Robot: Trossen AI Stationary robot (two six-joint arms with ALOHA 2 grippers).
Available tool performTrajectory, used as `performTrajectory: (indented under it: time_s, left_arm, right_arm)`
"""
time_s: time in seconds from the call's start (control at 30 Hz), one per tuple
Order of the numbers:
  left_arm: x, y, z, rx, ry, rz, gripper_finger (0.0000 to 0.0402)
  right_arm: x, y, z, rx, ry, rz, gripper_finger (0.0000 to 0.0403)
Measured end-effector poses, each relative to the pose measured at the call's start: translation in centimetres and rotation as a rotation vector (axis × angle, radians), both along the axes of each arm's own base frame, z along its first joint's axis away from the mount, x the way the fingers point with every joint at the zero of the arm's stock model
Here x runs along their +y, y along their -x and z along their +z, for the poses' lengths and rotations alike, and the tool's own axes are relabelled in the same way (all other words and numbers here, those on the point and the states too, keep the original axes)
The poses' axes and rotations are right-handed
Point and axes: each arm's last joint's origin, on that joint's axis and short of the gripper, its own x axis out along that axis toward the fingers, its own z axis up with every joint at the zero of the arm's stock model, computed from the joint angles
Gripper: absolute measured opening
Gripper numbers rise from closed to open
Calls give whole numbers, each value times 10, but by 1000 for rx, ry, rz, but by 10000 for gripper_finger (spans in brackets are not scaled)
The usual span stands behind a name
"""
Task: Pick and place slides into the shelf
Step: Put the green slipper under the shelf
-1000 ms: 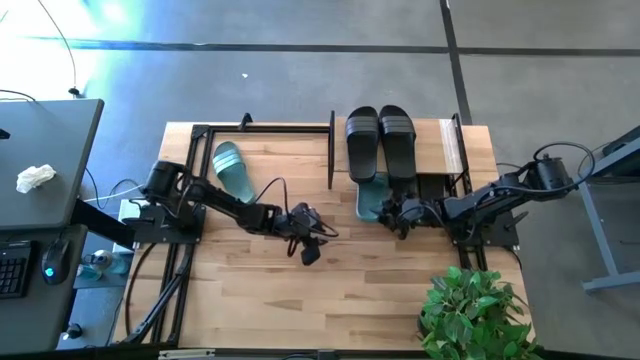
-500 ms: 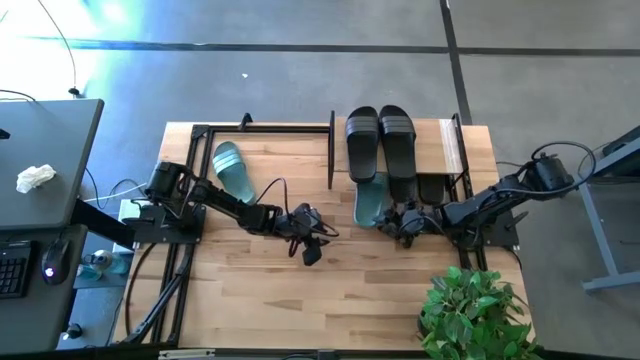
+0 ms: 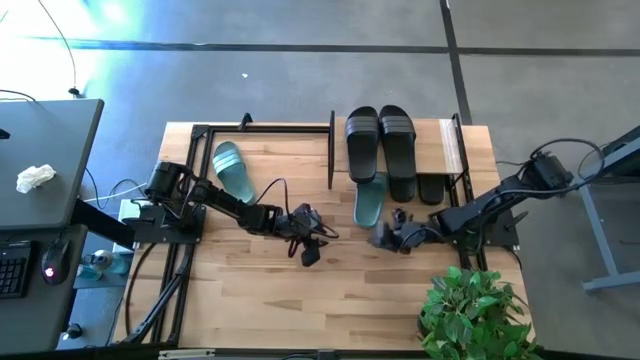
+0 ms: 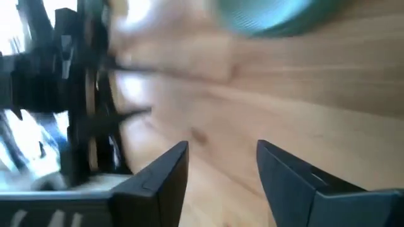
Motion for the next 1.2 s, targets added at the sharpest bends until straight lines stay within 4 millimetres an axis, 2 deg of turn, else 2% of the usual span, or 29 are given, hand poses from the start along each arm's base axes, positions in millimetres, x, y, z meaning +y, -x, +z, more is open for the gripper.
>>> performTrajectory:
  time_s: [0.13, 0.27, 0.3, 0.37, 0.47, 0.67, 0.9, 1.2]
  left_arm:
    - [0, 1, -1, 8, 3, -2, 166]
    - [0, 1, -2, 22, 3, -2, 165]
    - [0, 2, -2, 25, 3, -2, 165]
    - [0, 2, -2, 35, 2, -2, 165]
    - [0, 4, -5, 65, 1, -2, 165]
    - [2, 8, -9, 128, 21, -20, 165]
    - [3, 9, -10, 140, 43, -34, 165]
    - [3, 9, -10, 145, 37, -34, 165]
  right_arm:
    - [11, -15, 20, 71, 280, 211, 138]
    - [13, -25, 40, 184, 569, 291, 59]
    - [13, -27, 43, 212, 619, 302, 34]
    - [13, -30, 46, 252, 692, 366, 10]
    - [17, -36, 45, 284, 729, 466, 19]
    - [22, -50, 24, 370, 788, 609, 5]
    - [25, -79, 13, 482, 894, 575, 0]
    - [8, -106, -5, 624, 899, 510, 0]
